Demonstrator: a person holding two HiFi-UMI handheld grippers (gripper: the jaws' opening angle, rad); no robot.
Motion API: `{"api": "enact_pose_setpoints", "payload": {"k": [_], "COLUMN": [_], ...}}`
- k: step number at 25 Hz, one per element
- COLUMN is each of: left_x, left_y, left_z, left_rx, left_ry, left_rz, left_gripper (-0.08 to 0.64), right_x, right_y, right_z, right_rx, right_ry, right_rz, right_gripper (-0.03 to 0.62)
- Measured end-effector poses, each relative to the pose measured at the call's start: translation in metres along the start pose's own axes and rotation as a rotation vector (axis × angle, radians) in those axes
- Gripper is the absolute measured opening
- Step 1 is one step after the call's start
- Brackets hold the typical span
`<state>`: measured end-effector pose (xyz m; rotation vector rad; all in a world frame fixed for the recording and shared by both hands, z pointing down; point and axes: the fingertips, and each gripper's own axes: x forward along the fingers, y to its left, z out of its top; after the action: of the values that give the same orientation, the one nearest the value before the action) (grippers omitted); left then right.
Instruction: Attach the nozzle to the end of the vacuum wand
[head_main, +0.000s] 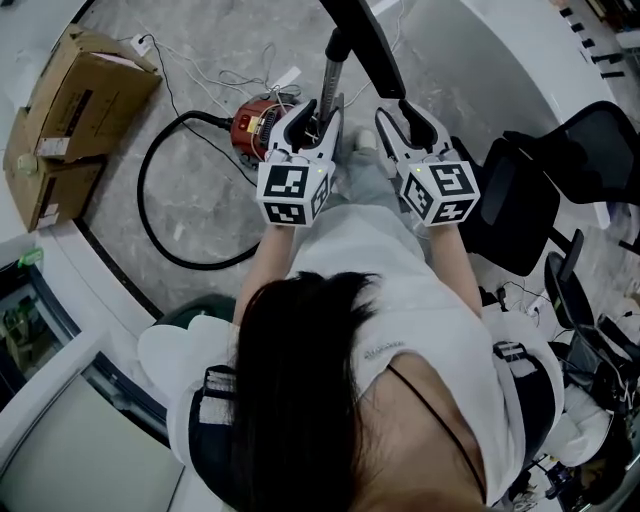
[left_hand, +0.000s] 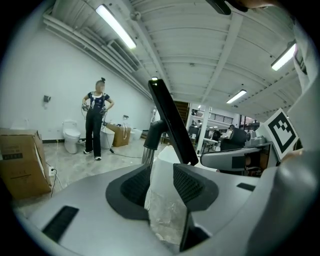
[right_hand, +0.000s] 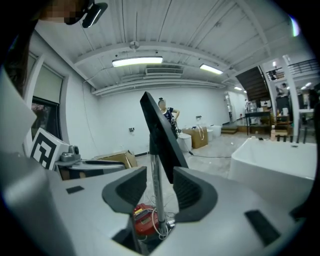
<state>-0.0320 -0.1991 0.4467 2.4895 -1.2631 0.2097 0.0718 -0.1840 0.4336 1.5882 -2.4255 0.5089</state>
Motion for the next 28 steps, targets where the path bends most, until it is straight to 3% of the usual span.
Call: {"api": "enact_pose_setpoints", "payload": {"k": [10,20,28], "left_x": [-0.002,-0.003,-0.005], "left_y": [-0.009,-0.012,-0.018], "left_z": [-0.005,-0.016,-0.016], "left_rx": [0.000,0.003,0.007], "left_ry": [0.008,0.051,0.058], "left_rz": [0.010,0.046,0.017], "left_gripper": [0.058,0.008,0.003], "right_x": [-0.003,0.002,0.002], "right_y": [0.009,0.012,0.019], "right_z": [-0.014,-0.026,-0.031], "right_rx": [-0.003,-0.012,-0.021], "right_ry": [0.034,0.061,0.072], "right_rz": [-0.036,-0.061,-0.072], "right_gripper": [0.060,0.034,0.018]}}
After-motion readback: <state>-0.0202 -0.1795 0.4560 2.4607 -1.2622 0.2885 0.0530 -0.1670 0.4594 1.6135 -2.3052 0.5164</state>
